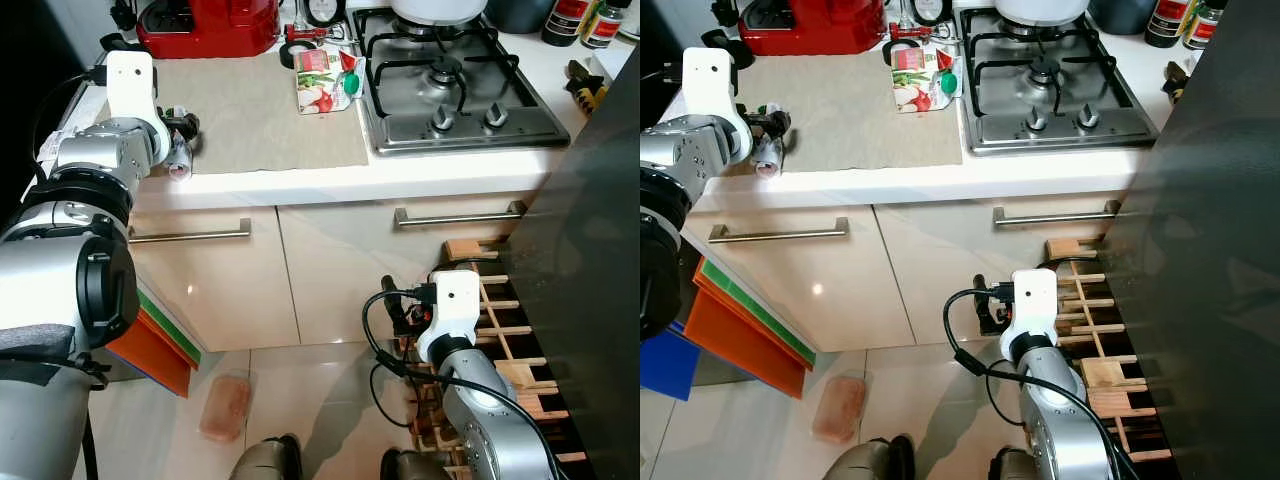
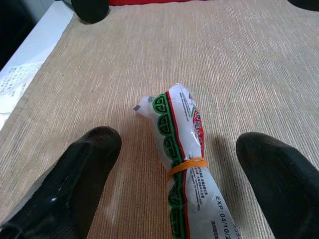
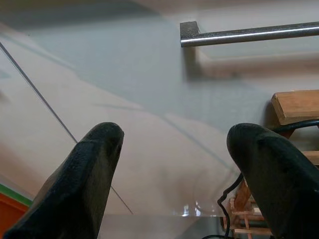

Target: Restocking fridge

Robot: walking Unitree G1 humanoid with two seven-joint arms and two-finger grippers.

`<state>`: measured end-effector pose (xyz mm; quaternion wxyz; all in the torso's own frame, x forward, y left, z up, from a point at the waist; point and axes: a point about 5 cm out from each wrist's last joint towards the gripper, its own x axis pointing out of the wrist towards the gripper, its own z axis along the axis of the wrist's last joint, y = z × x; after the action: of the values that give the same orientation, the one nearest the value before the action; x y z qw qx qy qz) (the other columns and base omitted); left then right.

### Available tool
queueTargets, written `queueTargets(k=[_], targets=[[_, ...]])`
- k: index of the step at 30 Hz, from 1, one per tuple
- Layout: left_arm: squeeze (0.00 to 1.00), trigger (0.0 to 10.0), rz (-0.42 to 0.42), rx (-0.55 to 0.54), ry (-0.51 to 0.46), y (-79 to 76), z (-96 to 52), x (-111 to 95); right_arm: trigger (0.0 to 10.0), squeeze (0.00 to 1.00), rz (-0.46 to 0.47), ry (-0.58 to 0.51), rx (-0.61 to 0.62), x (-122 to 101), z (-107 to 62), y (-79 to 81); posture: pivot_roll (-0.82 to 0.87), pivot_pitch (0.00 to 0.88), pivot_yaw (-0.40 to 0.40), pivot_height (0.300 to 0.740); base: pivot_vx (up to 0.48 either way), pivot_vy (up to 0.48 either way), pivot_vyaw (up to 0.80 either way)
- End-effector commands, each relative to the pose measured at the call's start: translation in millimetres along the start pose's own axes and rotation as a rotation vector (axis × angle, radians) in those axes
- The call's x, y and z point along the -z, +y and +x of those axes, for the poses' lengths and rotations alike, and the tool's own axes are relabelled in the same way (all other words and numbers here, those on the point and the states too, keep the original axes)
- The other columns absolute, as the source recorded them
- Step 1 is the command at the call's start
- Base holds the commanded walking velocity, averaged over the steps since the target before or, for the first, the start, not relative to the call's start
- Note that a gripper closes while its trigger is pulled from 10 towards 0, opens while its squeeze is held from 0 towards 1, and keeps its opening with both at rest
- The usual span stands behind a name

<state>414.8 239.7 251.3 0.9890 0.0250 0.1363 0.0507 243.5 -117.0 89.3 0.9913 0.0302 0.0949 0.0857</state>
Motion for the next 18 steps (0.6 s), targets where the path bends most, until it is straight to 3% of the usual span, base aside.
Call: queueTargets(k=[1, 8, 17, 18], targets=[[0.0, 10.0, -0.009, -0.005, -0.01, 0.3, -0.8, -5.3, 10.0, 0.03, 0.009, 0.021, 0.0, 3.4, -1.7, -0.3, -0.05, 0.131, 0.068, 0.74, 0.0, 0.0, 0.0], [0.0, 10.0, -0.024, -0.031, 0.063, -0.4, 2.7, 21.7, 10.0, 0.03, 0.005, 0.027, 0.004, 3.8, -2.8, -2.3, -0.06, 0.135, 0.065, 0.74, 0.0, 0.0, 0.0], [0.0, 10.0, -0.074, -0.001, 0.108, -7.6, 4.6, 37.4, 10.0, 0.03, 0.003, 0.031, 0.008, 3.6, -3.6, -2.0, -0.07, 0.141, 0.068, 0.74, 0.0, 0.0, 0.0], [0.0, 7.9, -0.073, 0.002, 0.113, -8.1, 4.6, 38.8, 10.0, 0.03, 0.003, 0.031, 0.009, 3.7, -3.6, -2.0, -0.07, 0.141, 0.068, 0.74, 0.0, 0.0, 0.0]])
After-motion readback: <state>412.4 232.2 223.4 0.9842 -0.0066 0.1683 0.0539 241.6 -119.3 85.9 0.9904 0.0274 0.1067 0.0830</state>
